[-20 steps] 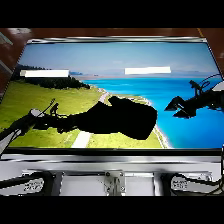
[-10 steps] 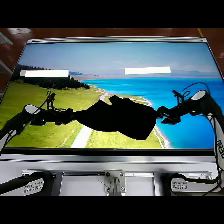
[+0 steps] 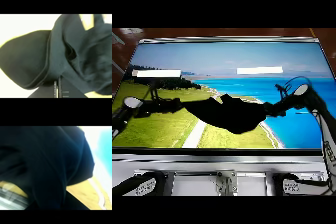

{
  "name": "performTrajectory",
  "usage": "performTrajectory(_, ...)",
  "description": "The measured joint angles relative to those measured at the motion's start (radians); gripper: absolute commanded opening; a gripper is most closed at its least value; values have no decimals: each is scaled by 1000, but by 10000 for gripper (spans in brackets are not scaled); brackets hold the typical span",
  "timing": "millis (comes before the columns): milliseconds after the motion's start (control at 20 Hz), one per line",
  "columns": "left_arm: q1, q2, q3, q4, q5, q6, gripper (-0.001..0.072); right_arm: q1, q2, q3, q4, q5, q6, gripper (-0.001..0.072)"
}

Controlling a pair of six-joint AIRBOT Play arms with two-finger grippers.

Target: Fold the shirts.

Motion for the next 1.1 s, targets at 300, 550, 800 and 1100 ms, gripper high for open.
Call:
performTrajectory(300,60,279,486,64,23,88,38,-37,398,359,11,-140,39,59)
performTrajectory(550,74,419,718,96,27,84,38,-41,633,497,21,-269,131,60)
performTrajectory(800,76,447,758,249,-207,-13,38,-42,698,525,-56,-77,180,60)
performTrajectory(1100,76,447,643,444,-419,-64,38,-42,658,497,-144,320,243,60)
